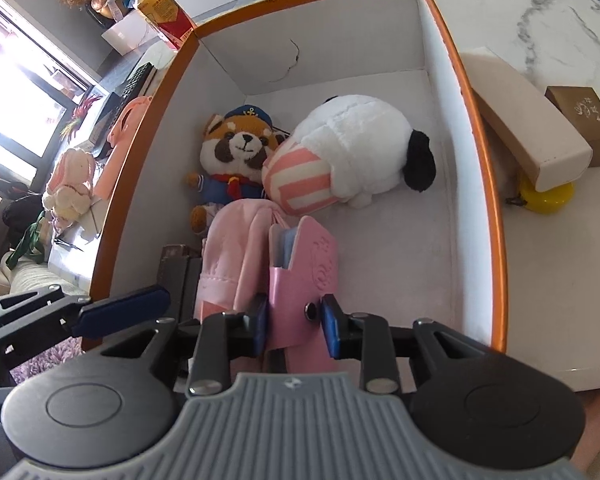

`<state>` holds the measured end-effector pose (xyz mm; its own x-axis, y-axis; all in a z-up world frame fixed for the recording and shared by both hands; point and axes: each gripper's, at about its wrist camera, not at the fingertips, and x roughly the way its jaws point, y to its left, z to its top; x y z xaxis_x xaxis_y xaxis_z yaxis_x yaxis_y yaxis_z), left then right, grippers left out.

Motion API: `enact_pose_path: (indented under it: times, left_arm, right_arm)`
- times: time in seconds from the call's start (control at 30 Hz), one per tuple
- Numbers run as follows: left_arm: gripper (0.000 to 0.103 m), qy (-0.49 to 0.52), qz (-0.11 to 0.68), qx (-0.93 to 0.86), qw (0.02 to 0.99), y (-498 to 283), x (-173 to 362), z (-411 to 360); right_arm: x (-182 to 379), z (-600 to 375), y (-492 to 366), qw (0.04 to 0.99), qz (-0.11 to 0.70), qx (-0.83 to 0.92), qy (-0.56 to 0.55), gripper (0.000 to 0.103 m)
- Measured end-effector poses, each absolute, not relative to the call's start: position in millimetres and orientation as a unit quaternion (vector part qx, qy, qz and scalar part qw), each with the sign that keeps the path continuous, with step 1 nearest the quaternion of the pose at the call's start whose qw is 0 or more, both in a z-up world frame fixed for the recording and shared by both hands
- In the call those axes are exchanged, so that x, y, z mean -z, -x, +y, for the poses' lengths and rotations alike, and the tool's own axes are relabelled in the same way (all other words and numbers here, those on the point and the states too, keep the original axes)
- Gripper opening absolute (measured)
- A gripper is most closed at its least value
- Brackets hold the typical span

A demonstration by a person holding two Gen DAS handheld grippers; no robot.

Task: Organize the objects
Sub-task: 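Lower the pouch and wallet into the box beside the plushes, then open both grippers and withdraw them from the box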

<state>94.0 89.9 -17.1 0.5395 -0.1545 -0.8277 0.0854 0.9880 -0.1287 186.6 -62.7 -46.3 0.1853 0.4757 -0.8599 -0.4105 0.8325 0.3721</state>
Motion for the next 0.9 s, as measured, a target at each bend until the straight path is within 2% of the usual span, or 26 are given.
enact_pose_path:
  times: [0.17,0.23,0.3,0.4,0.5,0.63,0.7,0.9]
  left_arm:
    - [0.04,0.033,0.473,0.067,0.878,-95.0,16.8,88.2]
    - [0.04,0.03,0.474,0.068,0.878,-95.1,16.9,85.9]
    - [0.04,0.026,0.475,0.067,0.877,-95.1,17.7,84.0]
    - [0.034,0.01,0.479,0.064,0.876,-95.1,20.0,81.2]
    - [0.034,0.014,0.478,0.062,0.876,-95.0,20.0,81.3]
    - [0.034,0.027,0.467,0.057,0.882,-92.3,12.9,85.1]
    - [0.034,0.032,0.458,0.058,0.887,-90.7,6.1,86.1]
    - [0.035,0.03,0.417,0.088,0.904,-84.6,-20.2,74.1]
  right_arm:
    - [33.9,-69.9,-181.7,0.782,0.551,-0.29,-0.022,0.036]
    - [35.6,-71.1,-182.8,0.78,0.553,-0.291,-0.024,0.035]
    - [40.1,-70.9,-183.8,0.775,0.56,-0.292,-0.029,0.027]
    - [42.0,-71.1,-181.1,0.775,0.557,-0.296,-0.034,0.026]
    - [41.4,-70.9,-180.2,0.777,0.555,-0.297,-0.032,0.027]
    - [33.6,-73.5,-177.0,0.786,0.539,-0.303,-0.027,0.031]
    - [26.8,-76.6,-174.8,0.795,0.524,-0.304,-0.024,0.039]
    - [-2.0,-100.2,-165.2,0.82,0.473,-0.32,-0.045,0.041]
